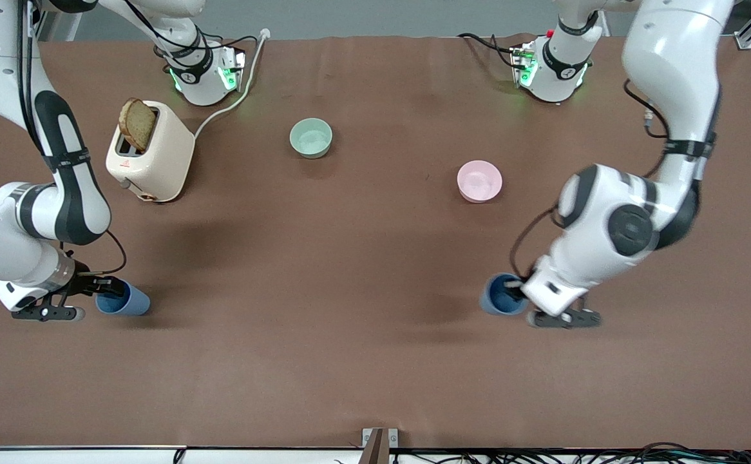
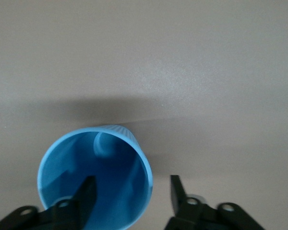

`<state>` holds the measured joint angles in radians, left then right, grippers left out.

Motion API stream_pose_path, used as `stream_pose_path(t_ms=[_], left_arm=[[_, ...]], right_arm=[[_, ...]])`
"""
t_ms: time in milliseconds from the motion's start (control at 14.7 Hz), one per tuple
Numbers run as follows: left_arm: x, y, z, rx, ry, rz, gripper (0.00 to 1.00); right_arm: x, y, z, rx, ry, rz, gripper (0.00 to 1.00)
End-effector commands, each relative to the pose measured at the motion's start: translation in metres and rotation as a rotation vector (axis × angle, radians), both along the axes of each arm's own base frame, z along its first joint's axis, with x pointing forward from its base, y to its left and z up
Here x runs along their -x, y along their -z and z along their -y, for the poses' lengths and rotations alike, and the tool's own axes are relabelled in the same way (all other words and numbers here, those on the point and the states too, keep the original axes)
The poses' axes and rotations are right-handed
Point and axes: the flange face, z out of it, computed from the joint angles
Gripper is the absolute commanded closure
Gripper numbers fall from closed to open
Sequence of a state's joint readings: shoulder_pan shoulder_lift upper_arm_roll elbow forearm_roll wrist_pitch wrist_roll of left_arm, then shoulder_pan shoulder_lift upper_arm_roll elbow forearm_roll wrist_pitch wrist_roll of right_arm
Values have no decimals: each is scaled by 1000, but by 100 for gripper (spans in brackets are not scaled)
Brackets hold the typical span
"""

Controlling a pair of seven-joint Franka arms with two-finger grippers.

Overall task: Stack blue cups with both arms
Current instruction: 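Carry the blue cup with the left gripper toward the table center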

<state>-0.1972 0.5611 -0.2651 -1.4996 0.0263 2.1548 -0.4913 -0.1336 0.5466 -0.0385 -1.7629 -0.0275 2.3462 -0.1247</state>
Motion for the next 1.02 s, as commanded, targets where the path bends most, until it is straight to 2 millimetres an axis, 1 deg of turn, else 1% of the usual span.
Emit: stream_pose_path(t_ms=[0, 68, 136, 205, 273, 409, 477, 545, 614, 750, 818, 955], left_arm=[[38, 21, 90, -8, -73, -47, 100], [53, 34, 116, -8, -84, -62, 100], [69, 45, 143, -2, -94, -63, 100], [81, 49, 164, 12, -114, -56, 100], [87, 60, 172, 11, -121, -66, 100], [104, 72, 192, 5, -96, -75, 100], [106, 80, 194, 1, -99, -82, 100], [111, 88, 200, -3, -99, -93, 100], [110, 93, 201, 8, -103, -83, 99], [108, 100, 203, 31, -107, -64, 98], [108, 102, 203, 31, -106, -66, 93], [109, 107, 203, 28, -105, -71, 84]], right_arm=[[-2, -1, 3, 11, -8, 9, 94], [-2, -2, 5, 10, -4, 9, 98], [-2, -2, 10, 11, 4, 10, 99], [-3, -4, 12, 11, 6, 13, 99], [-6, -9, 13, 14, 0, 22, 99], [-15, -27, 8, 11, -53, 14, 99], [-22, -45, 4, 0, -54, -15, 99], [-29, -66, -5, -11, -63, -43, 99], [-37, -90, -15, -29, -66, -56, 99], [-44, -126, -37, -108, -31, -67, 99], [-46, -139, -50, -150, -9, -66, 99], [-49, -150, -87, -181, 17, -58, 99]])
